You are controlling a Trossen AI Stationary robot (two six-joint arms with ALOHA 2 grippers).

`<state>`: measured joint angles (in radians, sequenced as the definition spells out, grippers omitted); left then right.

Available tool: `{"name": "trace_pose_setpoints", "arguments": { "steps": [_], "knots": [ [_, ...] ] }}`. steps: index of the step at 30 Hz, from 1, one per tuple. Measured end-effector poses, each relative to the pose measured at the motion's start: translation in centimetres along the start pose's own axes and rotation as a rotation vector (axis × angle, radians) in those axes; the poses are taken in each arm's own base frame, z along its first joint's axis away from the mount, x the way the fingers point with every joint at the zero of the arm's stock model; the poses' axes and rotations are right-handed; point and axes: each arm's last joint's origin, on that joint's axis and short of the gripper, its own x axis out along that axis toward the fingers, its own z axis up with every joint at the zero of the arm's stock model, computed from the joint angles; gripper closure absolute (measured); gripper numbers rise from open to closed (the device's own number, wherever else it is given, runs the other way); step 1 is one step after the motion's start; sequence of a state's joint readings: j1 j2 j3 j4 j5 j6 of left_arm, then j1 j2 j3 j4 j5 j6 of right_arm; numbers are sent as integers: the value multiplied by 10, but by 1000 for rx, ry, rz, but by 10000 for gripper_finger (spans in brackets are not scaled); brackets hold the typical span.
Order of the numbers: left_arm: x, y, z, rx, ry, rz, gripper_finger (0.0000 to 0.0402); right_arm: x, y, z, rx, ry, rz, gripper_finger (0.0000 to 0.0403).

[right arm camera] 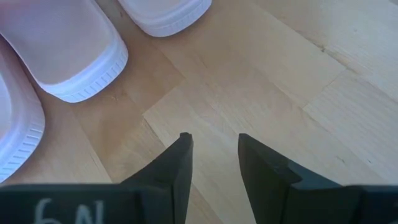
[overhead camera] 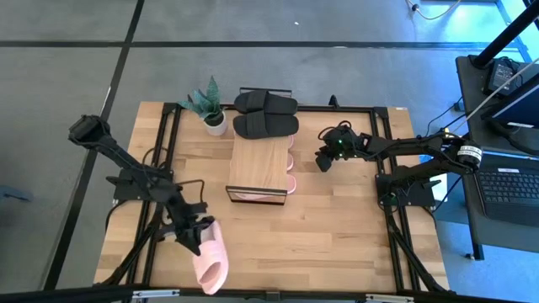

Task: Pick and place slides into the shelf
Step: Put the pink slide under the shelf

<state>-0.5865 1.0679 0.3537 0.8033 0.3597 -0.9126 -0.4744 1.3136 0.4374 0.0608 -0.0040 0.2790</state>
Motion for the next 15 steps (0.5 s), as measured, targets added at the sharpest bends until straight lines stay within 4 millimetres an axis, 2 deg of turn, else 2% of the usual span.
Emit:
{"name": "trace_pose_setpoints", "arguments": {
  "steps": [4,7,10,15],
  "knots": [
    [8,-13,17,362,-46,-20,400,0,0,0,6,3,13,273],
    [13,-20,32,520,-41,-13,400,0,3,0,7,24,95,273],
    [17,-21,45,558,64,42,400,-2,9,7,5,39,235,273],
    [22,-19,68,575,286,240,400,-8,21,26,61,59,459,273]
  ]
}}
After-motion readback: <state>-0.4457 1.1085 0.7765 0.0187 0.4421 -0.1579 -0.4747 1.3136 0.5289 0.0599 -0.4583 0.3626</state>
